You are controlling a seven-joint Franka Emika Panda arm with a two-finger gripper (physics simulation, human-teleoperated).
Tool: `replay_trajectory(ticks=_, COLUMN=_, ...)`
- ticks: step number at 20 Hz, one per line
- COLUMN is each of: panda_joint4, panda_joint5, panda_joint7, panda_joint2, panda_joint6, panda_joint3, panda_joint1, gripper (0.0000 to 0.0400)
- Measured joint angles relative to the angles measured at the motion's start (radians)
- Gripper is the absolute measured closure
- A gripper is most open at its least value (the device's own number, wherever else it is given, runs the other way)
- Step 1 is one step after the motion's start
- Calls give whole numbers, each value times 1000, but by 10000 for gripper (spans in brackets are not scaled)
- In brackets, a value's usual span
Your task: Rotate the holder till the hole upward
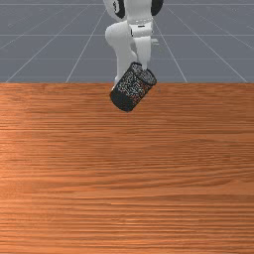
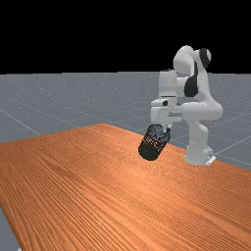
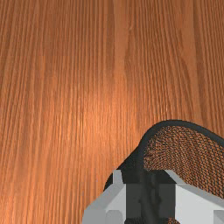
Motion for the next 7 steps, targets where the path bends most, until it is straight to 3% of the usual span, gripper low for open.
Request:
replay_trajectory(ticks=1, panda_joint4=-28, panda_joint5=67, panda_joint7=39, panda_joint2=-18, panda_joint6=57, panda_joint3=-40, panda_joint1=11, gripper=354)
replay_trajectory(ticks=2, panda_joint4=-16, panda_joint5=5, panda_joint7=-11, panda_joint2=12, panda_joint6=33, panda_joint3=-18, panda_joint1=7, gripper=220)
replay_trajectory(ticks=3, panda_joint4=-17, panda_joint5=0, panda_joint7=-26, panda_joint2=9, panda_joint6=28, panda_joint3=-25, panda_joint1=4, gripper=133)
replay_trajectory(ticks=4, panda_joint4=-15, panda_joint5=-11, panda_joint7=-78, panda_joint2=-1, panda_joint6=14, panda_joint3=-48, panda_joint1=1, gripper=80)
replay_trajectory(ticks=7, panda_joint4=-15, panda_joint5=-35, panda_joint7=-96, panda_joint2=-22, panda_joint6=3, panda_joint3=-81, panda_joint1=-51, gripper=18)
